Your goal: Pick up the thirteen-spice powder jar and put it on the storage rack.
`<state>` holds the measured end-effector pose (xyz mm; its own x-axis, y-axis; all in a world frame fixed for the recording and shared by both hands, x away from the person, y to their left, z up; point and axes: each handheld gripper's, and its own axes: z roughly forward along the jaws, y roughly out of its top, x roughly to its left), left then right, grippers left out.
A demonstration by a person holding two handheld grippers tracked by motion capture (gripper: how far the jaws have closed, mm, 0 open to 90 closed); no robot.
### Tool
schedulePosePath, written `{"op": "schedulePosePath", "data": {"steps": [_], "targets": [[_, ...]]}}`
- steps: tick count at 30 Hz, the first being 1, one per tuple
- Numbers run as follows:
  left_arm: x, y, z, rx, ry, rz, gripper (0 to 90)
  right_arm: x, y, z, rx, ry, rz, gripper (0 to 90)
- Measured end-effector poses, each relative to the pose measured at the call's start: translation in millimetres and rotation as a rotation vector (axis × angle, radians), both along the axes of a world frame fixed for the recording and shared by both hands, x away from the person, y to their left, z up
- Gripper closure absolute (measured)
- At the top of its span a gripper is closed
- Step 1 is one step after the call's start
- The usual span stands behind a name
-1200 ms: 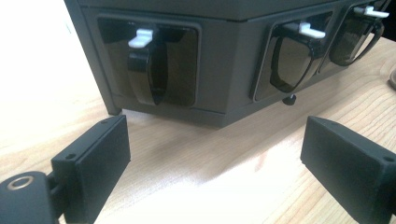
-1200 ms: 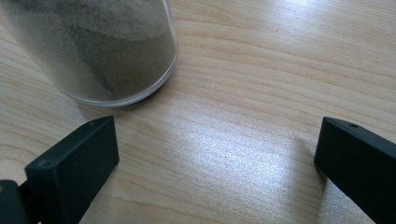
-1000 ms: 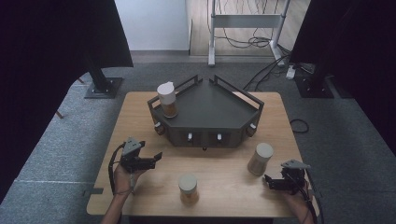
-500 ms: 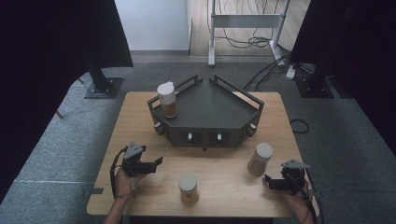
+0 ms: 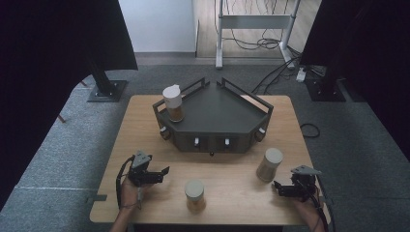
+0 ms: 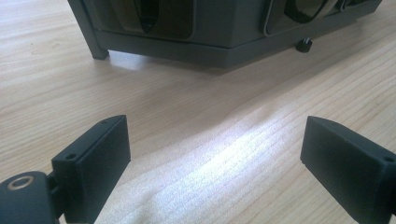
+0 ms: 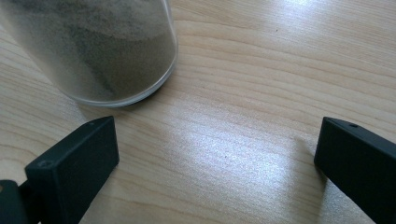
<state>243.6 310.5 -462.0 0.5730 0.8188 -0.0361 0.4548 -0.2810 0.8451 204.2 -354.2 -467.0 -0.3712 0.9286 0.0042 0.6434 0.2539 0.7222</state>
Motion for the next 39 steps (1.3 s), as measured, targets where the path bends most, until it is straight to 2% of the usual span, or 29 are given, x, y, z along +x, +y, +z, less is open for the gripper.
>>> {"op": "schedulePosePath", "data": {"steps": [23, 36, 39], "targets": [[0.6, -1.6, -9.8, 0.004, 0.026, 0.006, 7.8, -0.2, 0.2, 0.0, 0.0, 0.0, -0.001, 0.0], [0.5, -5.6, -12.1, 0.033, 0.053, 0.019, 7.9, -0.3, 0.3, 0.0, 0.0, 0.0, -0.001, 0.0], [2.1, -9.1, -9.6, 0.055, 0.069, 0.026, 7.9, -0.3, 0.3, 0.0, 0.0, 0.0, -0.001, 0.0]]}}
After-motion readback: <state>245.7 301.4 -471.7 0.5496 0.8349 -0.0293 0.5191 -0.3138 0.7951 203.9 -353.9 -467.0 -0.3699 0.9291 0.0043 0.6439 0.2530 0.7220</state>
